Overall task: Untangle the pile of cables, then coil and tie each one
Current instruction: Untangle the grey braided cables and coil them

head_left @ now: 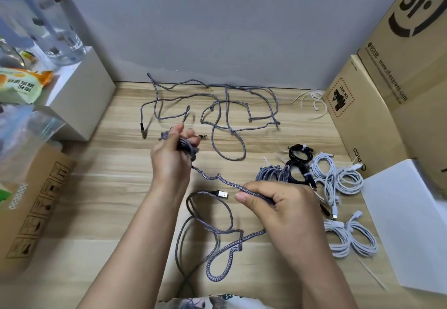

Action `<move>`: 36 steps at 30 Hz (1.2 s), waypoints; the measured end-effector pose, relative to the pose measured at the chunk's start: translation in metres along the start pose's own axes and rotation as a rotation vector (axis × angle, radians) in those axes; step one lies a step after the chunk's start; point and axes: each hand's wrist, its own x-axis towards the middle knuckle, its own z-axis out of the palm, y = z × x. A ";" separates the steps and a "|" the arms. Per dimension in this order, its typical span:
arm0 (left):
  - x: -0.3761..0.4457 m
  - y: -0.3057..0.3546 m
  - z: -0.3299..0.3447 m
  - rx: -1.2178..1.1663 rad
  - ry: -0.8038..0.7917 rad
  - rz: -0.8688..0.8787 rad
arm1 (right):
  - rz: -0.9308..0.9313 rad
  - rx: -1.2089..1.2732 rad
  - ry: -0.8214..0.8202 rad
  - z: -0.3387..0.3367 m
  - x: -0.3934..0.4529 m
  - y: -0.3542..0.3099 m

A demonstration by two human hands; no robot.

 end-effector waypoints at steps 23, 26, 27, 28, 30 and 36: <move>-0.049 0.018 0.018 0.243 -1.282 -0.624 | -0.051 -0.096 0.060 0.020 0.018 0.030; -0.051 0.010 0.020 -0.123 -1.157 -0.723 | 0.004 -0.364 -0.048 0.016 0.017 0.031; -0.049 0.009 0.020 -0.234 -1.072 -0.731 | 0.036 -0.558 -0.132 0.013 0.016 0.030; -0.047 0.009 0.020 -0.307 -0.979 -0.721 | 0.103 -0.638 -0.226 0.011 0.015 0.029; -0.042 0.006 0.020 -0.382 -0.823 -0.697 | 0.266 -0.419 -0.373 0.012 0.012 0.025; -0.028 -0.003 0.015 -0.590 -0.487 -0.561 | 0.547 0.601 -0.269 0.025 0.007 0.020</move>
